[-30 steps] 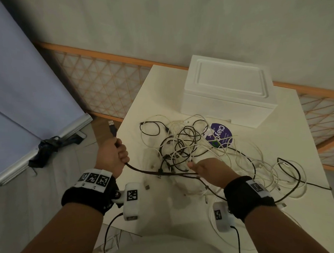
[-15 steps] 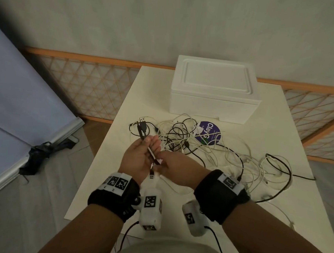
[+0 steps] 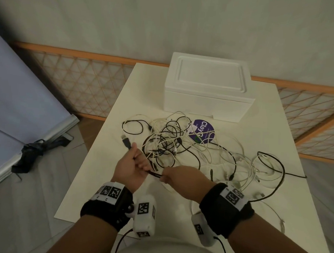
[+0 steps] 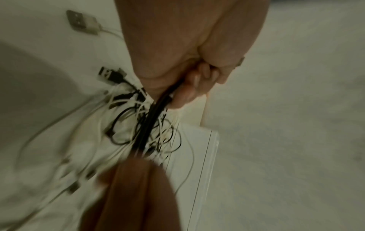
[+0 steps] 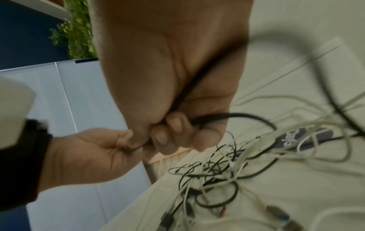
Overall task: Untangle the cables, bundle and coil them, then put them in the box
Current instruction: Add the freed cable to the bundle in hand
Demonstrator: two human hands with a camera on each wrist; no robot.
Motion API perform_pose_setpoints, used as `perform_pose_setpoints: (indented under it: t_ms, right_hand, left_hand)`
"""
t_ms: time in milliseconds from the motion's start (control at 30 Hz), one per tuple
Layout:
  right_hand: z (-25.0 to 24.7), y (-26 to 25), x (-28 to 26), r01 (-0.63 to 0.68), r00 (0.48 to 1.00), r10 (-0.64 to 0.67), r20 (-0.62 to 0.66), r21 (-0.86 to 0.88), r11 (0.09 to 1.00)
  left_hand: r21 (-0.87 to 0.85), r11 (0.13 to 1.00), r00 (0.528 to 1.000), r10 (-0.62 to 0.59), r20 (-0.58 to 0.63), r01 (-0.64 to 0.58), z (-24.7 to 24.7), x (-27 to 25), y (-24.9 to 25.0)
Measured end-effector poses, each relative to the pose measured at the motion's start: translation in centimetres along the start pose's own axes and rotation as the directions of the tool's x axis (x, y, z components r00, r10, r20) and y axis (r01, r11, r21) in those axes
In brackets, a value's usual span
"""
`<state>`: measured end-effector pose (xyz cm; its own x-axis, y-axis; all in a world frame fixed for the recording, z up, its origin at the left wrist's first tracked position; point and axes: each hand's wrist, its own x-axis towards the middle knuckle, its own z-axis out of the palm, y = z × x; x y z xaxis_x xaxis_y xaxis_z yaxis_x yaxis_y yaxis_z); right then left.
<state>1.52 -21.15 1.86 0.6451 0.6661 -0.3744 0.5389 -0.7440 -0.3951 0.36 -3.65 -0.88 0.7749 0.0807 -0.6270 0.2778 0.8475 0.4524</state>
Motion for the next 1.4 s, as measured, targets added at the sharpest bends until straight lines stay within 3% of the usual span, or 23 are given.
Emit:
perform_pose_setpoints:
  t_ms: [167, 333, 467, 600, 700, 800, 867, 933, 967, 1067, 1133, 1200, 1233, 1300, 1333, 1400]
  right_hand:
    - [-1.7, 3.6, -3.4, -0.064, 0.994, 0.057, -0.088, -0.085, 0.994]
    - [-1.7, 6.6, -5.4, -0.138, 0.974, 0.114, -0.195, -0.111, 0.984]
    - [0.5, 7.9, -6.6, -0.222, 0.964, 0.206, -0.167, -0.079, 0.972]
    - [2.9, 9.8, -6.5, -0.342, 0.938, 0.345, 0.036, -0.063, 0.937]
    - [2.6, 8.6, -3.9, -0.274, 0.960, 0.273, -0.063, -0.013, 0.962]
    - [0.6, 4.2, 0.8, -0.131, 0.982, 0.122, -0.148, -0.051, 0.990]
    - [-0.5, 0.5, 3.8, -0.053, 0.992, 0.042, -0.121, -0.093, 0.994]
    - [-1.0, -2.7, 6.4, 0.069, 0.992, -0.081, -0.093, -0.122, 0.990]
    - [-1.0, -4.0, 7.6, 0.117, 0.990, -0.125, -0.066, -0.121, 0.986]
    - [0.2, -5.8, 10.6, 0.179, 0.983, -0.173, 0.055, -0.121, 0.976]
    - [1.5, -5.6, 12.0, 0.181, 0.981, -0.167, 0.100, -0.148, 0.972]
    - [2.9, -4.9, 12.6, 0.180, 0.981, -0.167, 0.094, -0.149, 0.972]
    - [3.3, -4.6, 12.7, 0.163, 0.985, -0.155, 0.069, -0.127, 0.978]
    - [3.9, -4.3, 12.9, 0.139, 0.990, -0.139, 0.005, -0.084, 0.987]
    - [4.1, -4.3, 13.1, 0.142, 0.989, -0.144, -0.024, -0.060, 0.988]
    - [3.9, -4.6, 13.4, 0.150, 0.986, -0.152, -0.063, -0.037, 0.988]
  left_hand:
    - [-0.093, 0.988, 0.966, 0.097, -0.241, -0.123, -4.0, 1.6, 5.1]
    - [-0.031, 0.979, 0.929, 0.179, -0.325, -0.199, -6.6, 2.0, 7.9]
    - [0.013, 0.992, 0.928, 0.119, -0.354, -0.123, -7.5, 2.9, 5.7]
    - [0.116, 0.992, 0.917, -0.001, -0.399, 0.051, -6.9, 2.0, 1.3]
    - [0.147, 0.985, 0.894, -0.011, -0.447, 0.086, -7.4, 2.1, -0.6]
    - [0.292, 0.954, 0.884, 0.082, -0.461, 0.063, -8.2, 2.8, -0.7]
    - [0.498, 0.865, 0.875, 0.196, -0.442, 0.058, -8.4, 3.3, -0.3]
    - [0.716, 0.691, 0.870, 0.292, -0.398, 0.096, -8.1, 3.6, 0.1]
    - [0.798, 0.593, 0.870, 0.332, -0.364, 0.108, -7.9, 3.9, 0.2]
    - [0.969, 0.163, 0.895, 0.379, -0.234, 0.184, -7.2, 4.5, 0.6]
    - [0.973, 0.011, 0.895, 0.390, -0.217, 0.231, -7.4, 4.9, 1.2]
    - [0.981, 0.055, 0.890, 0.412, -0.193, 0.187, -8.4, 5.1, 1.2]
    - [0.983, 0.123, 0.865, 0.469, -0.178, 0.135, -8.9, 5.0, 1.3]
    - [0.986, 0.122, 0.796, 0.582, -0.167, 0.118, -9.6, 4.6, 1.9]
    - [0.987, 0.095, 0.808, 0.567, -0.158, 0.126, -9.8, 4.7, 2.3]
    - [0.985, -0.033, 0.879, 0.457, -0.138, 0.171, -9.9, 5.0, 3.3]
